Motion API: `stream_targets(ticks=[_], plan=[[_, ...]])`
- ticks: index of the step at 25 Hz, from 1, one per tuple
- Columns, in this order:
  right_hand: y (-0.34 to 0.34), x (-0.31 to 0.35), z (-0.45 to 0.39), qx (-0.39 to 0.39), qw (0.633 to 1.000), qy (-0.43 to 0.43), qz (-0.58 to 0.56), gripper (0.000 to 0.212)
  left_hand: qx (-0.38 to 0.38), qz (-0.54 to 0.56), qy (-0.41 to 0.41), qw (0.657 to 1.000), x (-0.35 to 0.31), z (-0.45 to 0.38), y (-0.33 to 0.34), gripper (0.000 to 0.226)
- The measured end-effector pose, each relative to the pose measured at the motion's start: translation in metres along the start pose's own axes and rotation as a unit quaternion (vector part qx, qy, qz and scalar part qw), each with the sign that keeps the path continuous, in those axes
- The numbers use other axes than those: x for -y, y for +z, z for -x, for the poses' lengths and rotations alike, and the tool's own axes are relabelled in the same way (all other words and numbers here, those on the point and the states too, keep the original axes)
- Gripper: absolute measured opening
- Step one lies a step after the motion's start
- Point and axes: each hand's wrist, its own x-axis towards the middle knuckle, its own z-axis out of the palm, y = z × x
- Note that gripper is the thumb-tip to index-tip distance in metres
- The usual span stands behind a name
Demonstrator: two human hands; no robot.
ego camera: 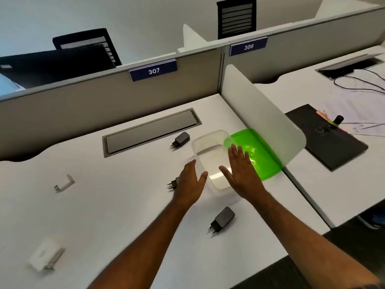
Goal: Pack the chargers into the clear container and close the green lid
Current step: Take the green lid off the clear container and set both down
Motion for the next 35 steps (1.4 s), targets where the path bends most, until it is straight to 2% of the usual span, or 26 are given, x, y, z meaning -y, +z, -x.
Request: stream_targets(ticks=[5,10,13,15,17,25,32,35], plan=[[-0.007,-0.028,-0.013,0.008,0.999,0.031,0.032,0.081,0.009,-0.080,-0.050,0.996,-0.011,-0.020,0.011,0.070],[-0.002,-0.043,-0.021,0.051,0.993,0.084,0.060,0.080,0.027,-0.034,-0.125,0.991,-0.013,-0.028,0.017,0.062],[0.004,-0.043,-0.019,0.073,0.988,0.121,0.058,0.075,0.034,0.012,-0.142,0.989,-0.014,-0.031,0.016,0.058],[0.008,-0.042,-0.017,0.068,0.988,0.133,0.035,0.067,0.039,0.041,-0.149,0.987,-0.016,-0.032,0.014,0.056],[0.009,-0.042,-0.015,0.052,0.988,0.144,-0.035,0.061,0.043,0.050,-0.148,0.987,-0.018,-0.030,0.010,0.055],[-0.002,-0.035,-0.018,-0.014,0.974,0.161,-0.157,0.058,0.017,0.100,-0.117,0.988,-0.019,-0.019,-0.007,0.051],[-0.021,0.004,-0.016,-0.049,0.963,0.128,-0.232,0.052,-0.014,0.239,-0.118,0.964,0.006,0.004,-0.047,0.037],[-0.023,0.031,-0.013,-0.040,0.958,0.110,-0.260,0.051,-0.042,0.254,-0.118,0.959,0.025,0.019,-0.071,0.031]])
